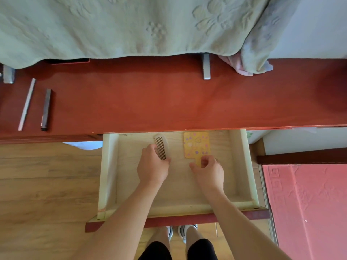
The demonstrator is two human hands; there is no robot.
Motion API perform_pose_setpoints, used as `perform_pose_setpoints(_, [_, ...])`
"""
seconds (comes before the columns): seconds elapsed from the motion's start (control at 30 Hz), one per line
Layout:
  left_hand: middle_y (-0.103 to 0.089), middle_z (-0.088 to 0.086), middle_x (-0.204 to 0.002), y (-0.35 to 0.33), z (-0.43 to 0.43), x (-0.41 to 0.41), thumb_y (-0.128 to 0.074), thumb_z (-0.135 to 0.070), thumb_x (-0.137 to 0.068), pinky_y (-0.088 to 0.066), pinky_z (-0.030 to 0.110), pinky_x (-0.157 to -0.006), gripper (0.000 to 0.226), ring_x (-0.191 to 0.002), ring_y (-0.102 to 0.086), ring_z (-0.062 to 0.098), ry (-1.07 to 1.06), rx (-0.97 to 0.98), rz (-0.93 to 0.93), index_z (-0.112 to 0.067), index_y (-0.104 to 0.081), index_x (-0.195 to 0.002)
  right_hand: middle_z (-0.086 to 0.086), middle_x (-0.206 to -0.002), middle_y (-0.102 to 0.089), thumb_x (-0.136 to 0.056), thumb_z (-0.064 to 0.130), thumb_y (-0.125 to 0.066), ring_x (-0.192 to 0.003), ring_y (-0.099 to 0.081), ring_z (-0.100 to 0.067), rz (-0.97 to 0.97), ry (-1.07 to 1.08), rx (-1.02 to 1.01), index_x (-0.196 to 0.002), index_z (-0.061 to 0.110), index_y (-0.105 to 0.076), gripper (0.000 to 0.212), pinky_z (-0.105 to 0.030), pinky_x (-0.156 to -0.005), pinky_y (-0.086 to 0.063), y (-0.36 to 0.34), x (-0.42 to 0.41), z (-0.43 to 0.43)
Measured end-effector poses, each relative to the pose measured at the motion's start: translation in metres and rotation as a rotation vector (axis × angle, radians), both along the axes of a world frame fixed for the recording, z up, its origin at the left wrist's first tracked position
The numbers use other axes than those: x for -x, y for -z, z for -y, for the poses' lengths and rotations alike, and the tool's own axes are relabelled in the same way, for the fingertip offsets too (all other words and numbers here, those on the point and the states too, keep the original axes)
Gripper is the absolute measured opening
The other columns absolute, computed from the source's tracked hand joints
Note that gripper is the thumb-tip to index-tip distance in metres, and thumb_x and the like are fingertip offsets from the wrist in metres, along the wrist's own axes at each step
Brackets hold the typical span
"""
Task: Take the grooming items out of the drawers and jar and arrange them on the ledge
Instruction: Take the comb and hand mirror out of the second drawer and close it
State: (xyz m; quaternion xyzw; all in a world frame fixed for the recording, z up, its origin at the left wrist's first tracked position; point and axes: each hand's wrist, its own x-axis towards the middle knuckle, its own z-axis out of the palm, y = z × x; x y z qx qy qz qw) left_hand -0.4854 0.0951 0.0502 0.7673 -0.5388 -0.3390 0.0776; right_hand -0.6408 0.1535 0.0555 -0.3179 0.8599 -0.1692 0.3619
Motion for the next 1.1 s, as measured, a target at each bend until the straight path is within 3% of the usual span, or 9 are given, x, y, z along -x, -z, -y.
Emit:
perform_pose_setpoints(0.1, [-0.058, -0.007, -0.103, 0.003, 0.002, 0.000, -0.076, -0.037, -0.076, -0.050, 0.033, -0.069, 0.055, -0.090, -0.061, 0.018, -0.011, 0.015, 0.017, -0.022, -0.056, -0.125, 0.005, -0.096, -0.056, -0.080, 0.032, -0.072, -0.082, -0.051, -0.012, -0.043, -0.007, -0.038, -0.106, 0.018, -0.057, 0.033, -0.025, -0.070, -0.036, 0.002, 0.000, 0.003])
perform_pose_setpoints(0.27, [-0.063, -0.007, -0.111, 0.004, 0.003, 0.001, -0.076, -0.034, -0.078, -0.050, 0.034, -0.078, 0.056, -0.103, -0.062, 0.019, -0.010, -0.005, 0.024, -0.022, -0.056, -0.129, 0.006, -0.094, -0.056, -0.079, 0.031, -0.072, -0.083, -0.053, -0.013, -0.063, 0.004, -0.074, -0.106, 0.016, -0.059, 0.034, -0.025, -0.070, -0.038, 0.002, 0.000, 0.007])
perform_pose_setpoints(0.57, [-0.066, -0.009, -0.101, 0.003, 0.007, 0.002, -0.075, -0.033, -0.075, -0.046, 0.031, -0.068, 0.052, -0.095, -0.064, 0.018, -0.022, -0.027, 0.012, -0.023, -0.057, -0.123, 0.004, -0.094, -0.064, -0.082, 0.034, -0.068, -0.087, -0.057, -0.015, -0.076, 0.037, -0.102, -0.103, 0.016, -0.065, 0.028, -0.027, -0.072, -0.043, 0.003, -0.003, 0.010])
perform_pose_setpoints(0.63, [-0.066, -0.010, -0.095, 0.003, 0.008, 0.002, -0.074, -0.031, -0.074, -0.046, 0.031, -0.065, 0.042, -0.089, -0.064, 0.018, -0.023, -0.037, 0.006, -0.024, -0.059, -0.113, 0.004, -0.091, -0.064, -0.082, 0.032, -0.066, -0.085, -0.057, -0.016, -0.072, 0.040, -0.112, -0.096, 0.017, -0.063, 0.021, -0.028, -0.070, -0.043, 0.000, -0.004, 0.011])
perform_pose_setpoints(0.73, [-0.065, -0.008, -0.079, 0.001, 0.009, 0.001, -0.071, -0.023, -0.071, -0.051, 0.036, -0.060, 0.016, -0.074, -0.062, 0.019, -0.014, -0.036, -0.022, -0.022, -0.060, -0.083, 0.002, -0.084, -0.063, -0.079, 0.026, -0.064, -0.079, -0.058, -0.019, -0.068, 0.055, -0.121, -0.080, 0.018, -0.058, 0.010, -0.030, -0.064, -0.046, -0.004, -0.006, 0.014])
perform_pose_setpoints(0.83, [-0.064, -0.003, -0.064, 0.001, 0.009, -0.001, -0.068, -0.013, -0.072, -0.047, 0.036, -0.053, 0.012, -0.063, -0.060, 0.022, -0.033, -0.024, -0.107, -0.014, -0.058, -0.065, -0.005, -0.081, -0.066, -0.076, 0.023, -0.063, -0.081, -0.061, -0.025, -0.071, 0.078, -0.122, -0.082, 0.009, -0.062, 0.015, -0.034, -0.067, -0.050, -0.009, -0.008, 0.014])
perform_pose_setpoints(1.0, [-0.063, -0.006, -0.060, -0.001, 0.007, -0.007, -0.068, -0.011, -0.081, -0.039, 0.026, -0.050, 0.019, -0.055, -0.055, 0.012, -0.079, -0.020, -0.243, -0.016, -0.063, -0.064, 0.003, -0.081, -0.065, -0.080, 0.027, -0.063, -0.085, -0.060, -0.022, -0.085, 0.064, -0.111, -0.088, 0.017, -0.061, 0.013, -0.032, -0.071, -0.047, -0.016, -0.008, 0.011])
perform_pose_setpoints(1.1, [-0.064, -0.006, -0.059, -0.006, 0.005, -0.010, -0.068, -0.010, -0.083, -0.036, 0.019, -0.048, 0.020, -0.056, -0.057, 0.013, -0.077, -0.027, -0.297, -0.016, -0.065, -0.064, -0.001, -0.078, -0.066, -0.079, 0.025, -0.064, -0.081, -0.059, -0.025, -0.093, 0.074, -0.096, -0.087, 0.010, -0.066, 0.017, -0.033, -0.073, -0.049, -0.021, -0.010, 0.009])
